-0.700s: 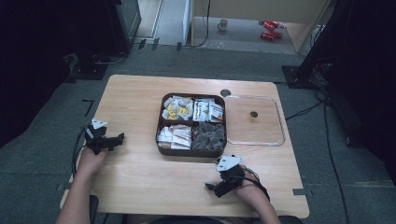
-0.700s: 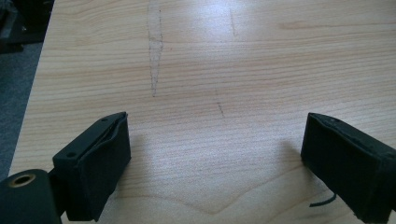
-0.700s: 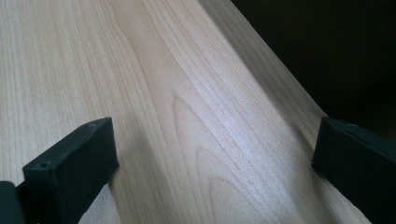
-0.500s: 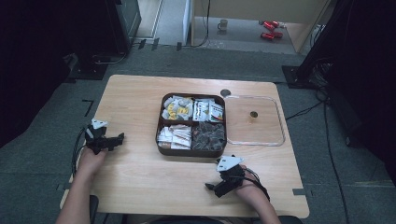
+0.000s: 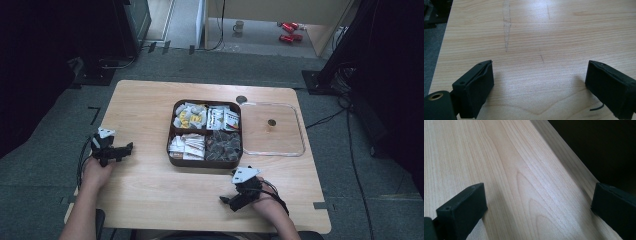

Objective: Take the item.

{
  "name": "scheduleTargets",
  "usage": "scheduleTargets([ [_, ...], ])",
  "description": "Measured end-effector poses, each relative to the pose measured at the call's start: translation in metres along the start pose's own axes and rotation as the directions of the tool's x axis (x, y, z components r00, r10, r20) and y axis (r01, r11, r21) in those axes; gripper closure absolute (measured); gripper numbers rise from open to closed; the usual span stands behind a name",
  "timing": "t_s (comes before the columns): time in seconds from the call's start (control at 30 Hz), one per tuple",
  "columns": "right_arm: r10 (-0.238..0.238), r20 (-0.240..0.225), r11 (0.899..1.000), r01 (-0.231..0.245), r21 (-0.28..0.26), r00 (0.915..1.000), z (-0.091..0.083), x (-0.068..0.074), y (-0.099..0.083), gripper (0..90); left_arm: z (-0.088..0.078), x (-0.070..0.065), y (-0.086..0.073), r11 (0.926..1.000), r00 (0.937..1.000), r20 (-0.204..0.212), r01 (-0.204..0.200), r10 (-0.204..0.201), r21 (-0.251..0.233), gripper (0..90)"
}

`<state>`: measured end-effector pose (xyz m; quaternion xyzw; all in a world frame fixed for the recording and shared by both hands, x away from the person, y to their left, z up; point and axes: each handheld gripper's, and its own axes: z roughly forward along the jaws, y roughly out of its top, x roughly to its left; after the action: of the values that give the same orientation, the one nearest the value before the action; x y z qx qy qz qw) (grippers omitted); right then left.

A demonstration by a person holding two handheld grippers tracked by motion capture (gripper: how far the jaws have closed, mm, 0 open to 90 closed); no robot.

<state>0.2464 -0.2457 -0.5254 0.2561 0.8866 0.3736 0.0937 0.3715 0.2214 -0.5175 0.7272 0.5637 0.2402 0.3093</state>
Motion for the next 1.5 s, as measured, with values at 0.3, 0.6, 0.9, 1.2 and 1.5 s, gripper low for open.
scheduleTargets([
  [0.3,0.001,0.0,1.0,-0.001,-0.001,1.0,0.0,0.0,0.0,0.0,-0.001,0.0,0.002,0.9995,0.9995,0.023,-0.022,0.021,0.022,8.8],
  [0.6,0.001,0.0,1.0,-0.001,-0.001,1.0,0.0,0.0,0.0,0.0,-0.002,0.0,0.006,0.9986,0.9988,0.037,-0.035,0.033,0.039,17.7],
  [0.9,0.001,0.0,1.0,-0.001,-0.001,1.0,0.0,0.0,0.0,0.0,-0.004,0.003,0.014,0.9979,0.9935,0.11,-0.035,0.028,0.054,28.1],
  [1.2,0.0,0.0,1.0,0.0,-0.001,1.0,0.0,0.0,0.0,0.0,-0.008,0.0,0.019,0.997,0.9885,0.143,-0.057,0.048,0.053,33.8],
  [1.5,-0.001,0.0,1.0,0.001,-0.002,1.0,0.0,0.0,0.0,0.0,-0.009,-0.003,0.027,0.9974,0.982,0.187,-0.038,0.026,0.061,37.5],
])
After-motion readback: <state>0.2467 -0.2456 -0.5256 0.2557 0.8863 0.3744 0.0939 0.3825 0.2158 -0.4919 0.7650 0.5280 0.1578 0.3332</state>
